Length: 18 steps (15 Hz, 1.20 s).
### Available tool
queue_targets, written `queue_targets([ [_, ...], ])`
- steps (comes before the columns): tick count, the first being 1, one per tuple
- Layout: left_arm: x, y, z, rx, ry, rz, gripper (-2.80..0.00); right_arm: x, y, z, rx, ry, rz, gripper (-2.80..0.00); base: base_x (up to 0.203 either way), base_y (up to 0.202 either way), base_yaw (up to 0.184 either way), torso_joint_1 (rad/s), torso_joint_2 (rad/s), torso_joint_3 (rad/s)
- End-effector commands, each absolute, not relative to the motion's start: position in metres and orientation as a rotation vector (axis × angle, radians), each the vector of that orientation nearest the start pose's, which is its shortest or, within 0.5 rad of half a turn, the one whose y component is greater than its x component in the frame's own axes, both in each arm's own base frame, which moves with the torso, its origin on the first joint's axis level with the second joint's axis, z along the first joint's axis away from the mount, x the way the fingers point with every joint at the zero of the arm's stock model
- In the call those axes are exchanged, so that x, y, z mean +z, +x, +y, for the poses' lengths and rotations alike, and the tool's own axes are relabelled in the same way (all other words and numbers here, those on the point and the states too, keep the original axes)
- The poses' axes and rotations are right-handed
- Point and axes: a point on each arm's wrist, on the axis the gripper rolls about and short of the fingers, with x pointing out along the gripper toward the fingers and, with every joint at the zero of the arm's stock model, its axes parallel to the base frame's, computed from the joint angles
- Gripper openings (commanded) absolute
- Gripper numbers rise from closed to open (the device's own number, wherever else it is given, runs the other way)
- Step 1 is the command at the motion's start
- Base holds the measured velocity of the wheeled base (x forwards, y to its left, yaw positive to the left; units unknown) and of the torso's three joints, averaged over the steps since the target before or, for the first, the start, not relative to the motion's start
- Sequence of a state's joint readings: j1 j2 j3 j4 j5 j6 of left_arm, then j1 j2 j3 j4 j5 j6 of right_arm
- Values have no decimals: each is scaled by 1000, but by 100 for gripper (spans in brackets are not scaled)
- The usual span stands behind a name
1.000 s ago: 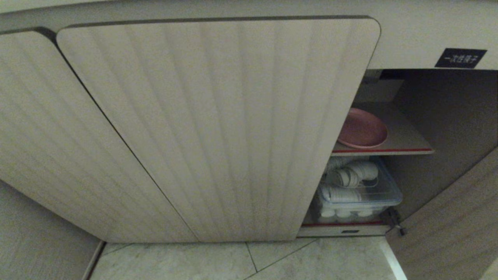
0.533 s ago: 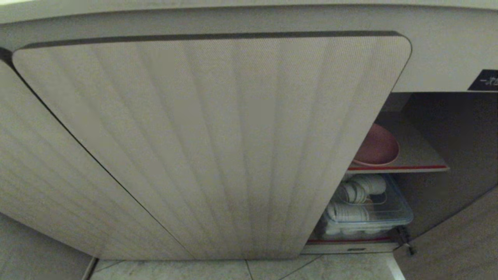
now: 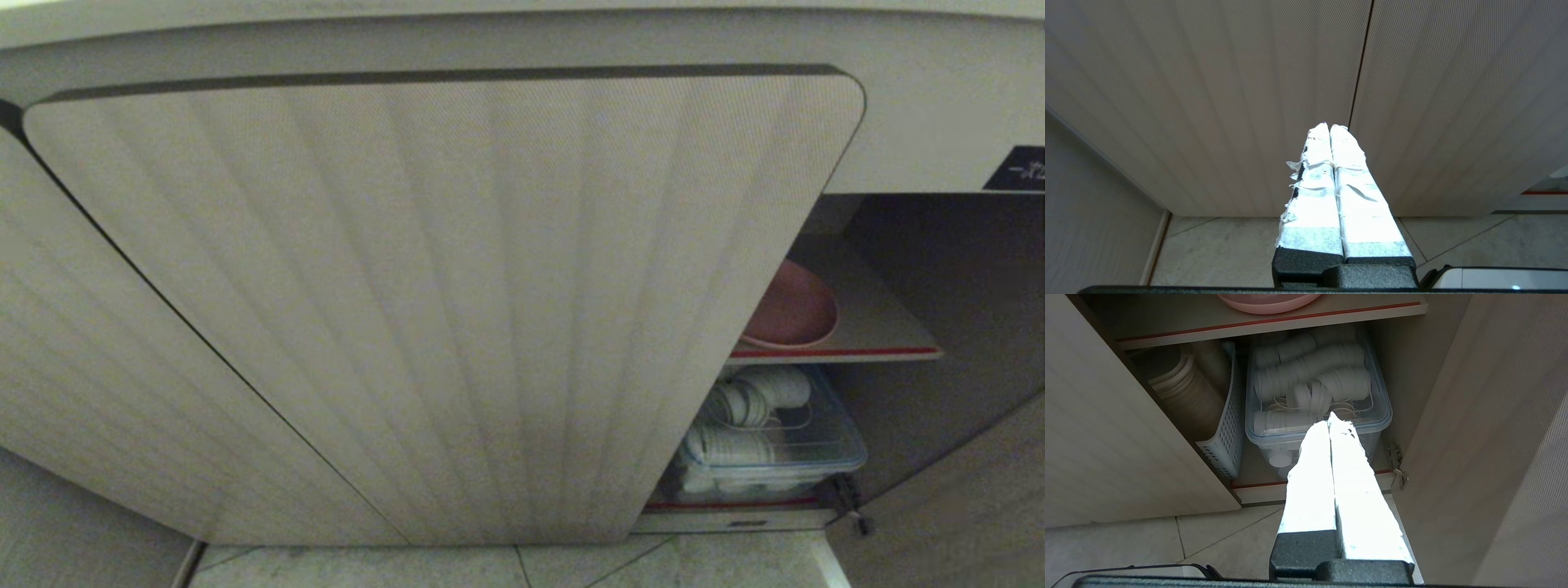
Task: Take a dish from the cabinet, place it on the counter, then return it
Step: Take the plate from the cabinet
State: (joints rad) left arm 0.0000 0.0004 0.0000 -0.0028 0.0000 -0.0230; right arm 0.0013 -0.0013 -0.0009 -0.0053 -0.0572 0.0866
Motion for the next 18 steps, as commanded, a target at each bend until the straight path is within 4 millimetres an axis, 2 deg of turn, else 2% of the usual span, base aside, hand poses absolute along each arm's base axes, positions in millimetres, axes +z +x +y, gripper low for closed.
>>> queue_targets([
  [1, 76, -23, 0, 0, -23, -3, -280, 76, -23, -1, -56, 88, -9, -280, 0, 0, 0, 0, 0, 0],
  [18, 76, -23, 0, 0, -23, -3, -280, 76, -23, -1, -56, 85, -10, -280, 0, 0, 0, 0, 0, 0],
])
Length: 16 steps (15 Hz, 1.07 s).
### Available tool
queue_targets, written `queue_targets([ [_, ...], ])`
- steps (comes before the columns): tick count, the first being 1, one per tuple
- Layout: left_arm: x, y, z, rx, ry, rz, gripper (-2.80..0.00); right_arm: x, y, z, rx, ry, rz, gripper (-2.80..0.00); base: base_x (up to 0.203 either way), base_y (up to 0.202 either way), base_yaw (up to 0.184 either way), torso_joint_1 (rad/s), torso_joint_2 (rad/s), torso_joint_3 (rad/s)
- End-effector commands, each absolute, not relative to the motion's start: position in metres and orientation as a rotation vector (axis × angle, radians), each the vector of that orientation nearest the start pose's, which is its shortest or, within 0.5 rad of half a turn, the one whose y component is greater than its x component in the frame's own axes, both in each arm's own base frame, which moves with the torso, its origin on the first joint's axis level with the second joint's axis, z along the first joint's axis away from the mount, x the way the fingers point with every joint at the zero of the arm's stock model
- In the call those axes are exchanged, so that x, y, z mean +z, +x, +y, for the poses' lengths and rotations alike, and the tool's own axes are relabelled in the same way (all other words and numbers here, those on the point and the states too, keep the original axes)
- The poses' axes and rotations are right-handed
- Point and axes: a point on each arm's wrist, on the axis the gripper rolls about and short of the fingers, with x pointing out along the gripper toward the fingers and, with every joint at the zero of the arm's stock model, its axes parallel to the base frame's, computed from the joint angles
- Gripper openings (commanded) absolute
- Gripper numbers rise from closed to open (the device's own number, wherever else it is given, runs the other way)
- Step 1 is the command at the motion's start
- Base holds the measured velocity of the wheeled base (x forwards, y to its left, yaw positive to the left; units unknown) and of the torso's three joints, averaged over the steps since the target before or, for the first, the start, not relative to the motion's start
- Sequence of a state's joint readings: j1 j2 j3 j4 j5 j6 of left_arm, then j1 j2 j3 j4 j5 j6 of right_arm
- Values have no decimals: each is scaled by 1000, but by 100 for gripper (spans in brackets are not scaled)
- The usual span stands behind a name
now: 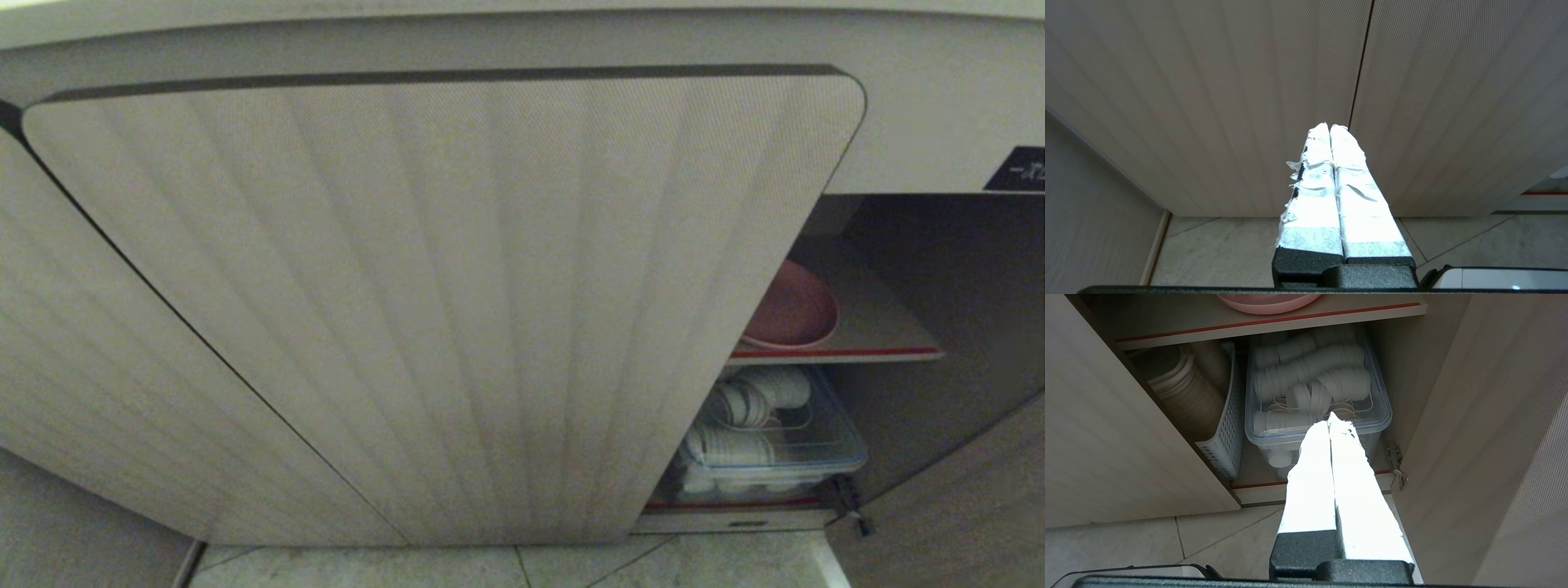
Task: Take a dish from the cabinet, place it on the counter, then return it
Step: Take the plate from the cabinet
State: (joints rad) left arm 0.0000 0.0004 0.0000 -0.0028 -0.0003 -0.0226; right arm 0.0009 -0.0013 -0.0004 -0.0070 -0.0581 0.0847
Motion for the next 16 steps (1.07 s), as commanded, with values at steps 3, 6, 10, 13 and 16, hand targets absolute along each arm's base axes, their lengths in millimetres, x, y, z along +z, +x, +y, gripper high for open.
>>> queue_targets([
  [3, 76, -23, 0, 0, -23, -3, -280, 76, -23, -1, -56, 81, -8, -280, 0, 0, 0, 0, 0, 0],
  [6, 76, -23, 0, 0, -23, -3, -280, 77, -23, -1, -58, 79, -9, -280, 0, 0, 0, 0, 0, 0],
  [10, 76, -23, 0, 0, -23, -3, -280, 82, -13, -1, -60, 70, 86, -280, 0, 0, 0, 0, 0, 0],
  [13, 76, -23, 0, 0, -23, -3, -280, 89, 2, 0, -72, 78, 196, -280, 0, 0, 0, 0, 0, 0],
  [16, 76, -23, 0, 0, -23, -3, -280, 100, 13, 1, -41, 99, 253, -280, 0, 0, 0, 0, 0, 0],
])
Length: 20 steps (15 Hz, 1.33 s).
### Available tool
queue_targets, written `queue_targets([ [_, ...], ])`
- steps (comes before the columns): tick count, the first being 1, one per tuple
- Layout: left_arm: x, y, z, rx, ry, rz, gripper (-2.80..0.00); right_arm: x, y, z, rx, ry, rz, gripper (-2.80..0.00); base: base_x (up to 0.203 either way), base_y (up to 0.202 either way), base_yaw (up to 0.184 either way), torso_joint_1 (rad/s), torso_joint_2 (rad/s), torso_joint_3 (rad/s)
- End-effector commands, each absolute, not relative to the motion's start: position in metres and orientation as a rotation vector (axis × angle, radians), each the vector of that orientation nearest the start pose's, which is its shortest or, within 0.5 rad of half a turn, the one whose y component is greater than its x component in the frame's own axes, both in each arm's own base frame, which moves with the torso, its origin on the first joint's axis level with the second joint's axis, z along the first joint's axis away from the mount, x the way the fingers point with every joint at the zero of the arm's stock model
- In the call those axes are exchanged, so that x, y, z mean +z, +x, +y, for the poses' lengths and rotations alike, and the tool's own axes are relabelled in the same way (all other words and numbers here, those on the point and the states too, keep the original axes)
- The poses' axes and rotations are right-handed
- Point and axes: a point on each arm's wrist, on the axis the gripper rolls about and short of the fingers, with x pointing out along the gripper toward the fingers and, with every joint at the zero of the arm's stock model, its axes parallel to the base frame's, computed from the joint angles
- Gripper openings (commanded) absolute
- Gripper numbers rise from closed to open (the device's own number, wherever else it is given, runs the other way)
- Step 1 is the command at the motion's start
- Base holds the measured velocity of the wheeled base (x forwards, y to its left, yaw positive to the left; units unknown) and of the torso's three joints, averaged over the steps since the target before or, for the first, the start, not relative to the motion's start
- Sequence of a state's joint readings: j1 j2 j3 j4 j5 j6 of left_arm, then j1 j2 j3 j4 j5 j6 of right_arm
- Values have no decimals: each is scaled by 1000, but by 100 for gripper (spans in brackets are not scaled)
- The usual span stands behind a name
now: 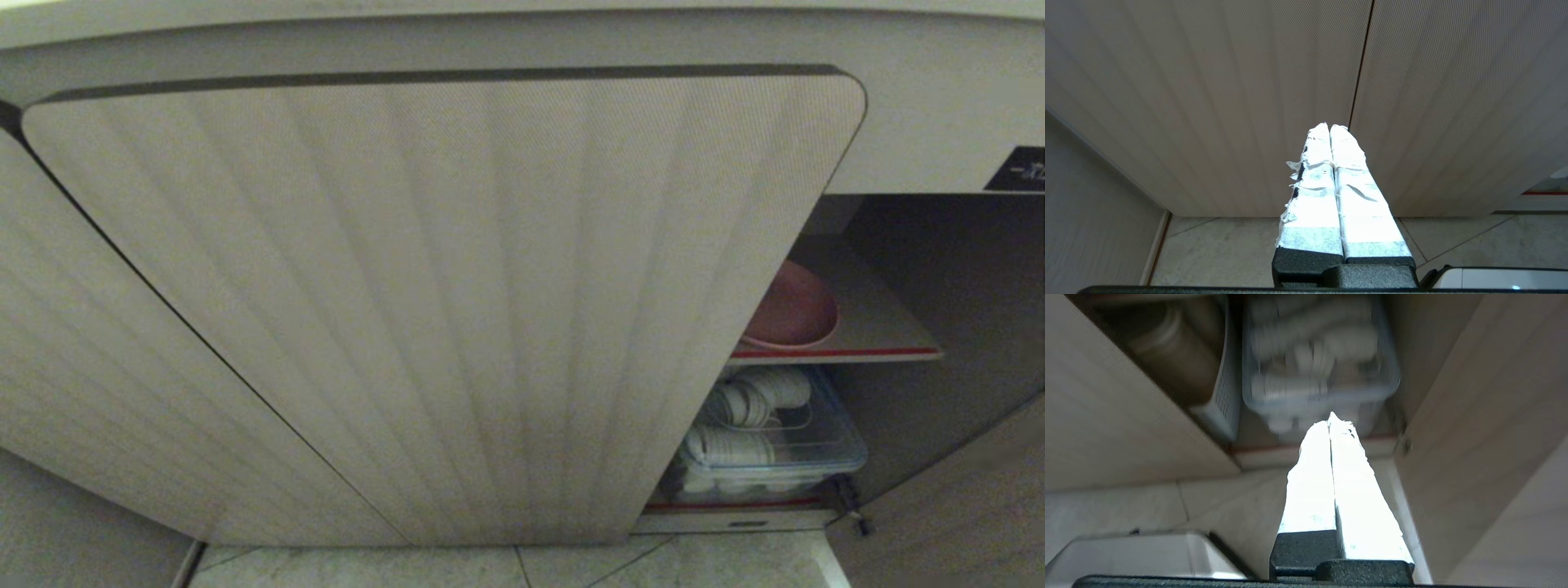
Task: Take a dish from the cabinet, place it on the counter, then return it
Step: Take the plate from the cabinet
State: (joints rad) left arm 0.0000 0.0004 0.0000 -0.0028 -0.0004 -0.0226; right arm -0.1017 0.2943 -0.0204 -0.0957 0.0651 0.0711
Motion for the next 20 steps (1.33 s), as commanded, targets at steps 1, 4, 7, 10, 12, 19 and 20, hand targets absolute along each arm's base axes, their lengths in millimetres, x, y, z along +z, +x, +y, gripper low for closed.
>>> queue_targets([
  [1, 76, -23, 0, 0, -23, -3, -280, 104, 15, 1, -25, 94, 260, -280, 0, 0, 0, 0, 0, 0],
  [4, 76, -23, 0, 0, -23, -3, -280, 115, 24, 0, 24, 35, 285, -280, 0, 0, 0, 0, 0, 0],
  [7, 76, -23, 0, 0, -23, -3, -280, 126, 36, -1, 44, -36, 323, -280, 0, 0, 0, 0, 0, 0],
  [10, 76, -23, 0, 0, -23, -3, -280, 136, 57, -4, 64, -93, 361, -280, 0, 0, 0, 0, 0, 0],
  [12, 76, -23, 0, 0, -23, -3, -280, 144, 80, -8, 73, -114, 373, -280, 0, 0, 0, 0, 0, 0],
  [19, 76, -23, 0, 0, -23, -3, -280, 161, 151, -15, 108, -184, 373, -280, 0, 0, 0, 0, 0, 0],
  [20, 76, -23, 0, 0, -23, -3, -280, 161, 160, -16, 112, -193, 382, -280, 0, 0, 0, 0, 0, 0],
])
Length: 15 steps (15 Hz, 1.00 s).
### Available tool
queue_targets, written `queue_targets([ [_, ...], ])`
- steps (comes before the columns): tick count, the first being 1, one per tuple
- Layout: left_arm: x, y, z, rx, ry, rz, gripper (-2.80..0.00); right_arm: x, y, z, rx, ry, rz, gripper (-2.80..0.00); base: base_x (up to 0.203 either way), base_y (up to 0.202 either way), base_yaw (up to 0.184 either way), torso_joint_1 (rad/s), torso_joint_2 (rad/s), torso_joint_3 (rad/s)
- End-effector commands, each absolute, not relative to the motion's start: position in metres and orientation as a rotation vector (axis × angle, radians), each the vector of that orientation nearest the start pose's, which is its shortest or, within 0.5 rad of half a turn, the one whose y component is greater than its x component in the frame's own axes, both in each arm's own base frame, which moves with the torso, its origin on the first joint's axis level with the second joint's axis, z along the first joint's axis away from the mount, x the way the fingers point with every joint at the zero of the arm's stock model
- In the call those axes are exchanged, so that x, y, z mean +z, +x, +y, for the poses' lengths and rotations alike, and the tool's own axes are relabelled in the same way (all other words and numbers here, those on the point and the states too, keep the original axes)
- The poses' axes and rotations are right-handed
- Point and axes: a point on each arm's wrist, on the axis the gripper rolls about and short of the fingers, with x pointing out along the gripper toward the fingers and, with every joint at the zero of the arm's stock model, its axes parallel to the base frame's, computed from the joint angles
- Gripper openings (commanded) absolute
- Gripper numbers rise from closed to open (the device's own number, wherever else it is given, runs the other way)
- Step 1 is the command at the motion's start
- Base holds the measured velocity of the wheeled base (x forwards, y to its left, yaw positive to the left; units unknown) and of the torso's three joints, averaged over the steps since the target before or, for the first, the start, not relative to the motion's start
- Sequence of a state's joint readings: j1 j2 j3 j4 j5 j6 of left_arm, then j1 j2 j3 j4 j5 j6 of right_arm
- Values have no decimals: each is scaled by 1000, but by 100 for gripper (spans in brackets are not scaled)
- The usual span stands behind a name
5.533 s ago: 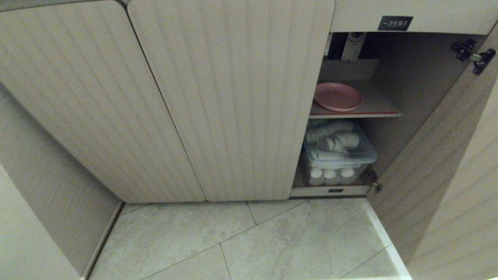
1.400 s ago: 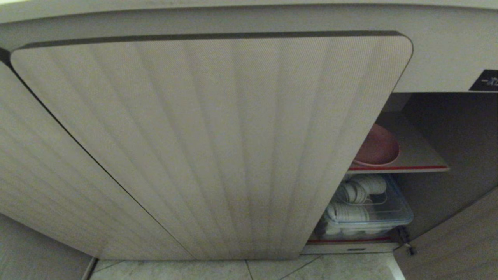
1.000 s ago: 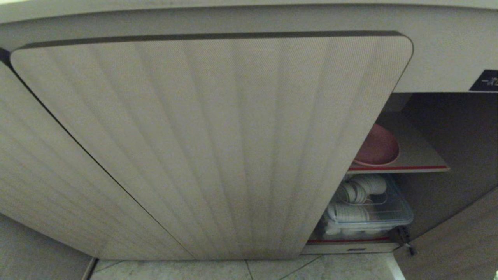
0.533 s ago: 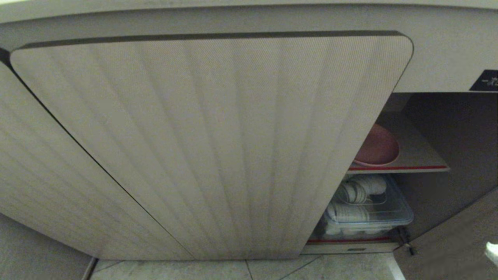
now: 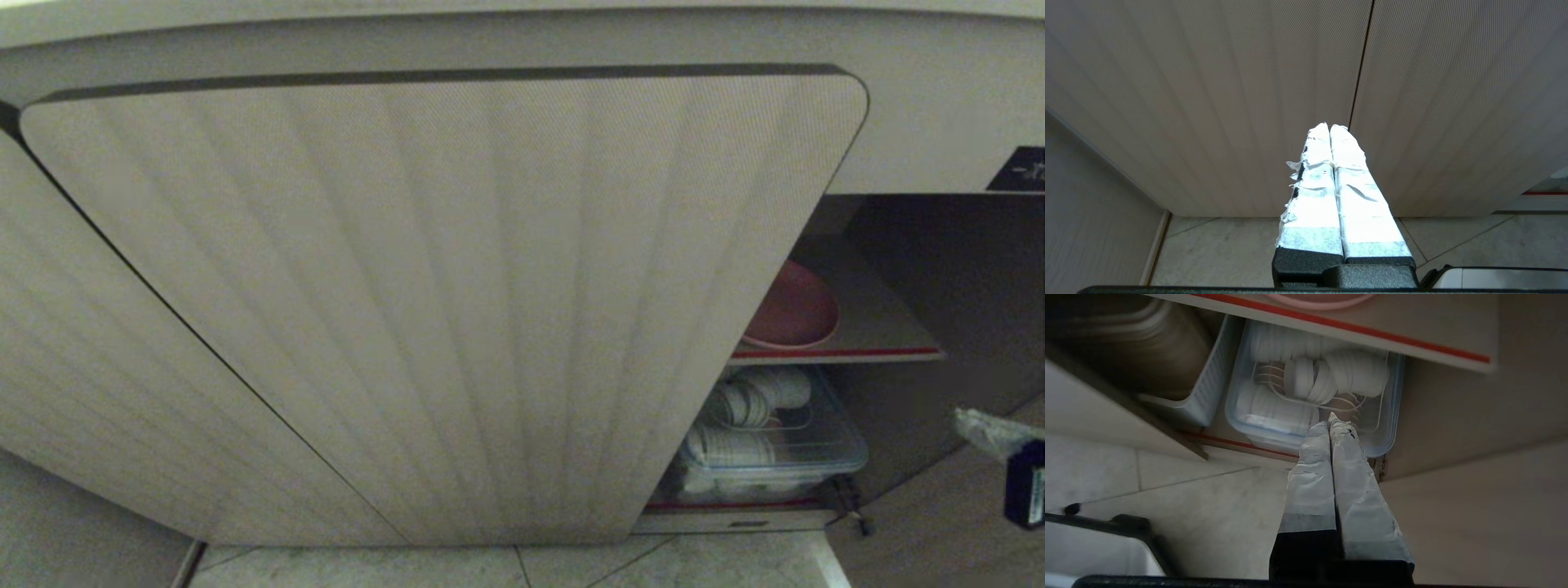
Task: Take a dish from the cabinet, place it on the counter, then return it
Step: Take the plate from the cabinet
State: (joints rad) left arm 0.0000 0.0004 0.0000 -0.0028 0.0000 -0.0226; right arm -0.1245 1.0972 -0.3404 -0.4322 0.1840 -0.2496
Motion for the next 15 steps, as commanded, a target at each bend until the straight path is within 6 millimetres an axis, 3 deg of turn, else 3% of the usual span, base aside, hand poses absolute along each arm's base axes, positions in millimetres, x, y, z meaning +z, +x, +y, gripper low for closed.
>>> queue_targets([
  [1, 76, -23, 0, 0, -23, -3, -280, 161, 171, -17, 114, -196, 392, -280, 0, 0, 0, 0, 0, 0],
  [7, 76, -23, 0, 0, -23, -3, -280, 171, 231, -23, 125, -189, 436, -280, 0, 0, 0, 0, 0, 0],
  [15, 76, -23, 0, 0, -23, -3, -280, 167, 269, -25, 146, -226, 477, -280, 0, 0, 0, 0, 0, 0],
])
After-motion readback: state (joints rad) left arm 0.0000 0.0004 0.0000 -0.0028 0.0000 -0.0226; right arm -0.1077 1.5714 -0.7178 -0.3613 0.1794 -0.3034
